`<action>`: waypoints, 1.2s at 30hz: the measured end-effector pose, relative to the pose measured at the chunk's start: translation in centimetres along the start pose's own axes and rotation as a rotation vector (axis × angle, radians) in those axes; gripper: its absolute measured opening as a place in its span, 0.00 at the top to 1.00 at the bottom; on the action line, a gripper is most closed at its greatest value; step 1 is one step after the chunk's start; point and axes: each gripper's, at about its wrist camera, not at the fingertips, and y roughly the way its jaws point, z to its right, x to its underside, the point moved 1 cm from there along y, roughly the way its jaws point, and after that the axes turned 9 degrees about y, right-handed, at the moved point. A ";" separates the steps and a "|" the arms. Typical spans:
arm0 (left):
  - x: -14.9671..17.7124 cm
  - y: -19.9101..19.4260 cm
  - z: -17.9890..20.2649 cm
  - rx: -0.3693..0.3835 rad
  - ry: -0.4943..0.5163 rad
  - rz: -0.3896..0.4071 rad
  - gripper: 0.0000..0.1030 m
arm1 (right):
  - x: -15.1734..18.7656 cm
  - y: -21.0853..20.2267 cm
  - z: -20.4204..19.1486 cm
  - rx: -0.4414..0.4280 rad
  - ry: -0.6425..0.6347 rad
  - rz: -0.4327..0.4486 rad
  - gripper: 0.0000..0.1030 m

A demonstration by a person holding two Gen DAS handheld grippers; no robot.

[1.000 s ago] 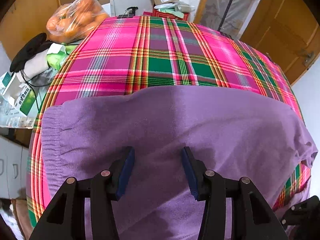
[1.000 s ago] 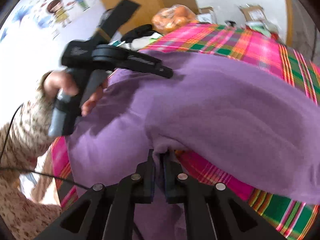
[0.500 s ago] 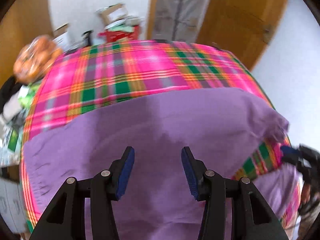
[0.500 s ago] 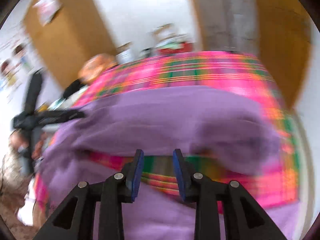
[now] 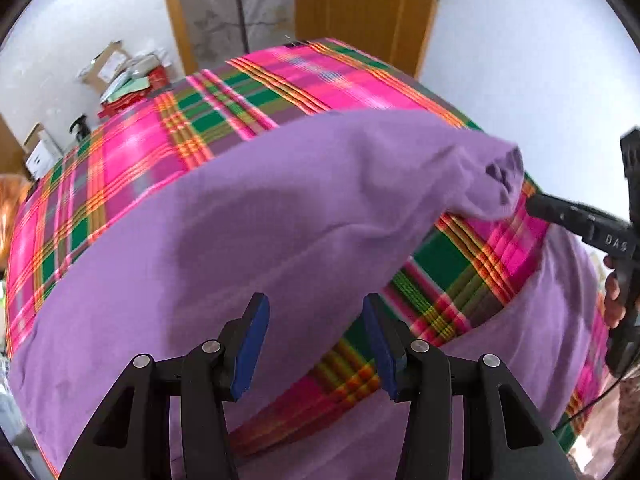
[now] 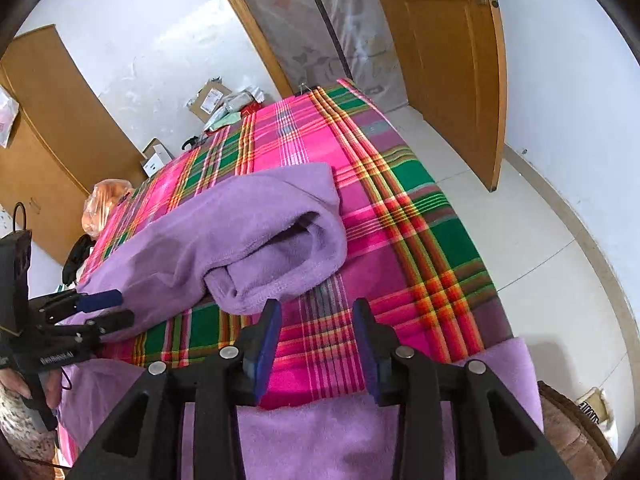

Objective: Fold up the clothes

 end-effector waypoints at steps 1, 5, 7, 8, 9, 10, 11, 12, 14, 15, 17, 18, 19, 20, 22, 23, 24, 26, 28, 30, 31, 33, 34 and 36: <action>-0.1 0.4 0.4 -0.008 0.011 -0.005 0.51 | 0.0 0.2 0.0 -0.005 0.002 -0.004 0.63; -0.3 1.5 1.5 -0.046 0.049 -0.022 0.51 | -0.1 1.0 -0.2 -0.028 0.002 -0.013 0.63; -0.4 1.9 1.6 -0.066 0.059 -0.030 0.51 | 0.0 1.1 -0.1 -0.037 -0.002 -0.018 0.63; -0.5 2.1 1.7 -0.077 0.065 -0.034 0.51 | -0.1 1.2 0.0 -0.039 -0.004 -0.019 0.63; -0.5 2.3 1.8 -0.082 0.069 -0.038 0.51 | -0.2 1.3 0.0 -0.041 -0.005 -0.020 0.63; -0.4 2.4 1.8 -0.080 0.067 -0.040 0.51 | -0.3 1.3 0.1 -0.044 -0.003 -0.019 0.62; -0.4 2.3 2.0 -0.074 0.068 -0.038 0.51 | -0.3 1.3 0.2 -0.046 0.000 -0.017 0.62; -0.4 2.3 2.3 -0.061 0.081 -0.036 0.51 | -0.4 1.4 0.3 -0.050 0.005 -0.016 0.61; -0.5 2.5 2.9 -0.052 0.113 -0.029 0.50 | -0.5 1.7 0.5 -0.050 0.011 -0.018 0.61; -0.6 2.6 2.9 -0.062 0.114 -0.020 0.50 | -0.6 1.8 0.6 -0.050 0.014 -0.019 0.61; -0.9 2.8 2.6 -0.061 0.088 -0.020 0.49 | -0.7 2.1 0.6 -0.053 0.019 -0.022 0.61; -1.0 2.8 2.4 -0.059 0.073 -0.021 0.49 | -0.7 2.2 0.6 -0.054 0.017 -0.021 0.61; -1.2 2.9 2.3 -0.060 0.060 -0.021 0.49 | -0.8 2.2 0.7 -0.054 0.015 -0.021 0.61; -1.3 3.0 2.3 -0.065 0.060 -0.019 0.49 | -0.9 2.2 0.6 -0.056 0.014 -0.021 0.61; -1.4 3.1 2.7 -0.083 0.090 -0.008 0.49 | -0.9 2.3 0.6 -0.057 0.012 -0.021 0.61; -1.4 3.1 2.9 -0.091 0.106 -0.001 0.49 | -1.0 2.4 0.7 -0.058 0.011 -0.021 0.61; -1.4 3.0 3.0 -0.095 0.117 0.007 0.49 | -1.1 2.4 0.7 -0.058 0.012 -0.019 0.61; -1.4 3.1 2.7 -0.068 0.101 0.012 0.49 | -1.2 2.5 0.7 -0.059 0.019 -0.016 0.61; -1.5 3.1 2.2 -0.032 0.075 0.013 0.64 | -1.4 2.7 0.7 -0.062 0.037 -0.015 0.61; -1.5 2.7 1.5 -0.025 0.046 0.030 0.89 | -1.7 2.9 0.8 -0.074 0.075 -0.020 0.61; -1.6 2.4 1.0 -0.026 0.032 0.041 0.94 | -1.9 3.0 0.8 -0.077 0.087 -0.024 0.61; -1.6 1.8 0.2 -0.029 0.002 0.064 0.95 | -2.2 3.2 0.9 -0.084 0.111 -0.033 0.61; -1.7 1.5 -0.2 -0.030 -0.012 0.075 0.95 | -2.2 3.2 0.9 -0.085 0.111 -0.031 0.61; -1.8 1.0 -1.1 -0.033 -0.042 0.098 0.95 | -2.2 3.1 0.7 -0.088 0.110 -0.025 0.61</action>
